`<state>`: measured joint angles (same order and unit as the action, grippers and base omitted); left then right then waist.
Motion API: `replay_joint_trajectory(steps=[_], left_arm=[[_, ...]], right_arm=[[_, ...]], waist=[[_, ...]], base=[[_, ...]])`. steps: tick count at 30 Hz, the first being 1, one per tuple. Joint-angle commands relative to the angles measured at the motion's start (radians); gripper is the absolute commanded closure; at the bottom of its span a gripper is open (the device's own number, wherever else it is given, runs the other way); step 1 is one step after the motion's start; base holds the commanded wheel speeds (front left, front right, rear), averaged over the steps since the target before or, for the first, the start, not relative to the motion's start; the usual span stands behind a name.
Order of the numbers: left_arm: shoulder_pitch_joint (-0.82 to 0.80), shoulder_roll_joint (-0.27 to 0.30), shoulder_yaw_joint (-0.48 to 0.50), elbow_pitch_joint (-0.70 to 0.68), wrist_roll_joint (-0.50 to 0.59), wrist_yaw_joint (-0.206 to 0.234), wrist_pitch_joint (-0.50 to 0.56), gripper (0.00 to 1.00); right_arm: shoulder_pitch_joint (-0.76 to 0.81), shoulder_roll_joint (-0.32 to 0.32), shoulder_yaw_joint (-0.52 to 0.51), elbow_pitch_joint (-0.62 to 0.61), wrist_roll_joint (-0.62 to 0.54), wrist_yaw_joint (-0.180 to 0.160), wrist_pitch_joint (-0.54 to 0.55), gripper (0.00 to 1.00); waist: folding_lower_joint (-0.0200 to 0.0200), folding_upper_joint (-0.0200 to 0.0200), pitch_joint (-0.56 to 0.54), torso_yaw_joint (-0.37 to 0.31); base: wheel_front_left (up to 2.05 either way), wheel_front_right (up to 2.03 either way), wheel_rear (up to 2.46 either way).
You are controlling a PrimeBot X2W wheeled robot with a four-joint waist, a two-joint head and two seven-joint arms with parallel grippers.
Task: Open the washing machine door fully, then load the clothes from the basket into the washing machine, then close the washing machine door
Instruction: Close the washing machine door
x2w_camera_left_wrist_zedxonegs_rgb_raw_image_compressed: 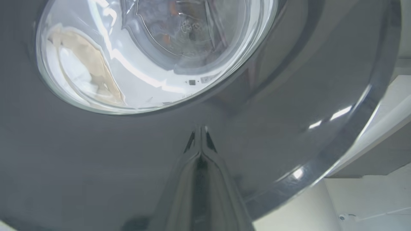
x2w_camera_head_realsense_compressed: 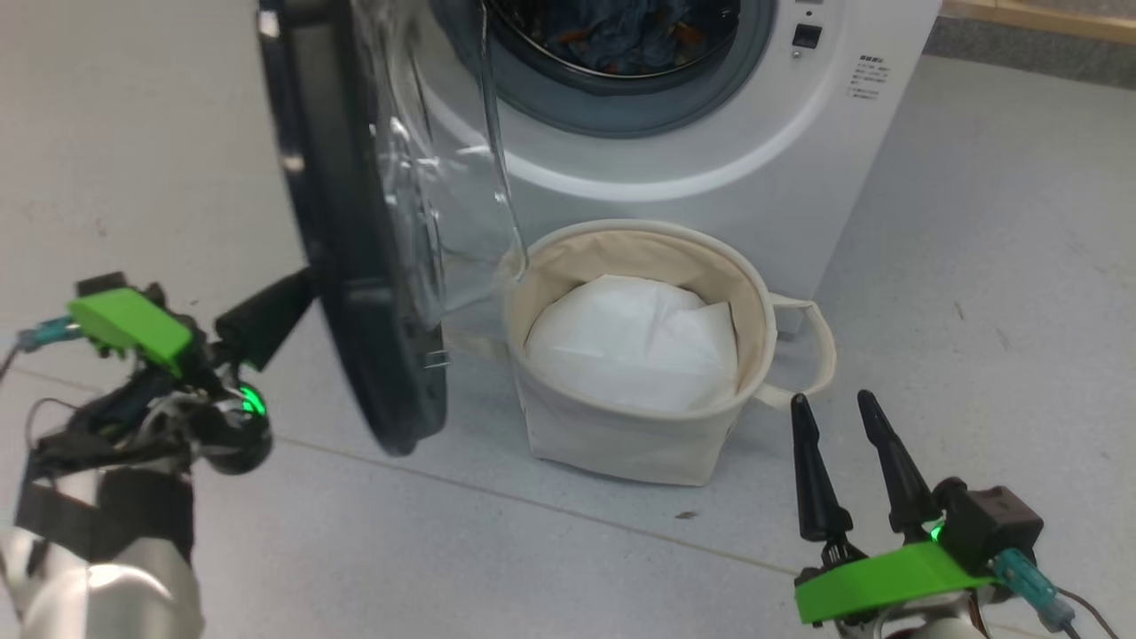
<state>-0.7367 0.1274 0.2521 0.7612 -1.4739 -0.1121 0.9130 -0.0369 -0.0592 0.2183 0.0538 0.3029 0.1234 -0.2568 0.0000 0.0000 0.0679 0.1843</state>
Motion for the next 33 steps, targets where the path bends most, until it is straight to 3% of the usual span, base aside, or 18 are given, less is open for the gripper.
replay_joint_trajectory(steps=[1, 12, 23, 33], left_arm=[[-0.004, 0.008, 0.004, -0.063, -0.008, 0.006, 0.020, 1.00], [0.042, -0.071, -0.063, -0.103, -0.043, 0.001, -0.004, 1.00], [0.018, -0.077, -0.207, -0.040, -0.185, -0.012, -0.094, 1.00], [-0.016, -0.077, -0.253, 0.000, -0.255, -0.018, -0.181, 1.00]], right_arm=[[-0.005, 0.008, 0.020, -0.029, 0.006, 0.007, -0.005, 0.00], [0.016, 0.009, 0.008, -0.029, 0.018, 0.007, -0.005, 0.00], [0.020, 0.009, -0.002, -0.036, 0.032, 0.007, -0.005, 0.00], [0.013, 0.009, -0.027, -0.045, 0.090, 0.007, -0.005, 0.00]], waist=[[0.0000, 0.0000, -0.012, -0.006], [0.0000, 0.0000, -0.050, -0.059], [0.0000, 0.0000, -0.047, -0.159], [0.0000, 0.0000, -0.020, -0.222]], base=[[0.00, 0.00, 0.00], [0.00, 0.00, 0.00], [0.00, 0.00, 0.00], [0.00, 0.00, 0.00]])
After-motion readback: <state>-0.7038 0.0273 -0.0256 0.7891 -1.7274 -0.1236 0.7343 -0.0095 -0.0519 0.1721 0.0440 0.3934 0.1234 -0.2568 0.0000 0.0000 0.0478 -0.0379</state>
